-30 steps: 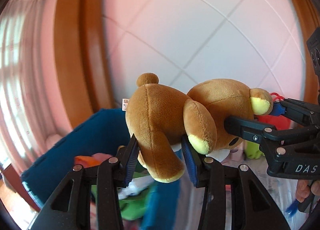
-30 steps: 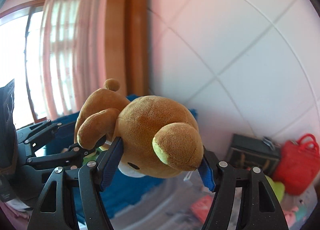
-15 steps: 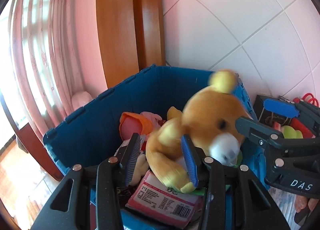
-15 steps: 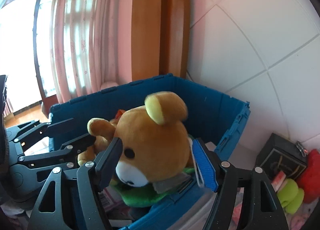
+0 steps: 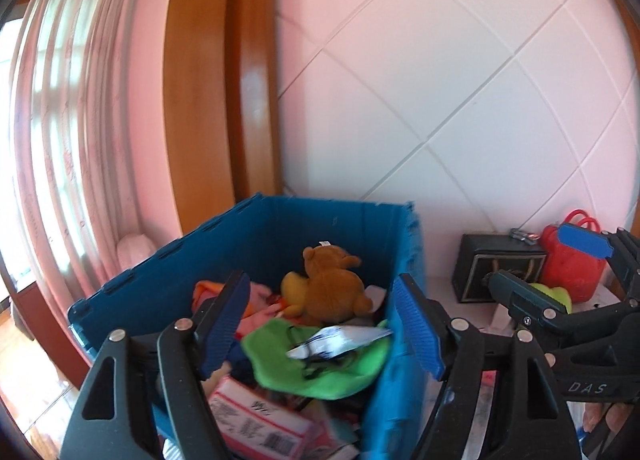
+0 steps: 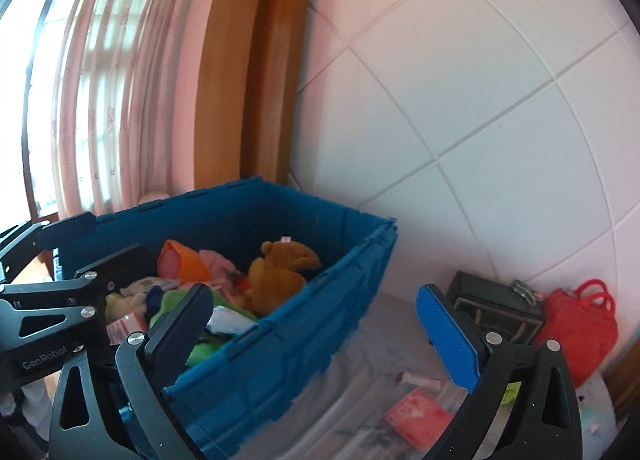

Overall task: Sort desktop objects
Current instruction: 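Move both grippers back toward the green frog plush on the bed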

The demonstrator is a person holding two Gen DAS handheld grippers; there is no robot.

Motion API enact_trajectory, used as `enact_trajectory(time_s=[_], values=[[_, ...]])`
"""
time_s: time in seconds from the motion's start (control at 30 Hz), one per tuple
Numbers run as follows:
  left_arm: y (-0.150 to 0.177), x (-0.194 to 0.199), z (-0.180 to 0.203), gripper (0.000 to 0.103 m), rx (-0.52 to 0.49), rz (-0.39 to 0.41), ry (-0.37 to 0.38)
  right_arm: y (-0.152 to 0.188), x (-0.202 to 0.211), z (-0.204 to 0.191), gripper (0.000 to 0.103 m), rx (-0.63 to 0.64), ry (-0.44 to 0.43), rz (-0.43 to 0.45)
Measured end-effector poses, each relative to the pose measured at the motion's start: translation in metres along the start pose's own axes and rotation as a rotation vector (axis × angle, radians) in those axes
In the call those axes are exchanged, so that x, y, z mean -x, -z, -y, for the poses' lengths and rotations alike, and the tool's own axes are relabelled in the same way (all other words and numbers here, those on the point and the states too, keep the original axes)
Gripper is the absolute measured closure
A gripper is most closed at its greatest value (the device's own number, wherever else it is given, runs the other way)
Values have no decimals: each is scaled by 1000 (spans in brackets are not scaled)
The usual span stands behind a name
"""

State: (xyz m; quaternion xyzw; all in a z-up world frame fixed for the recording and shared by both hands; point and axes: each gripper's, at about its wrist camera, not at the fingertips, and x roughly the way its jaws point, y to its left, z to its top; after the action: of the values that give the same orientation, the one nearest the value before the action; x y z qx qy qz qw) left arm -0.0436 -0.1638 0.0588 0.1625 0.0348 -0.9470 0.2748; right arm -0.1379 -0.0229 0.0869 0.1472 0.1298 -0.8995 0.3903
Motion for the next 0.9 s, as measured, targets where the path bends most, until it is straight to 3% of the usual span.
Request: enact_trajectory(time_s=[0.23,0.63,0.9], values=[[3,1,85,22,-59,5,99,37,47,80,0,-46,215,-28],[35,-28,236,22,-162,-124,286,110,100,217,0,-197,366,-152],[64,-80,302,22,-200,-249,334,178,91,309,0,-339,428,-307]])
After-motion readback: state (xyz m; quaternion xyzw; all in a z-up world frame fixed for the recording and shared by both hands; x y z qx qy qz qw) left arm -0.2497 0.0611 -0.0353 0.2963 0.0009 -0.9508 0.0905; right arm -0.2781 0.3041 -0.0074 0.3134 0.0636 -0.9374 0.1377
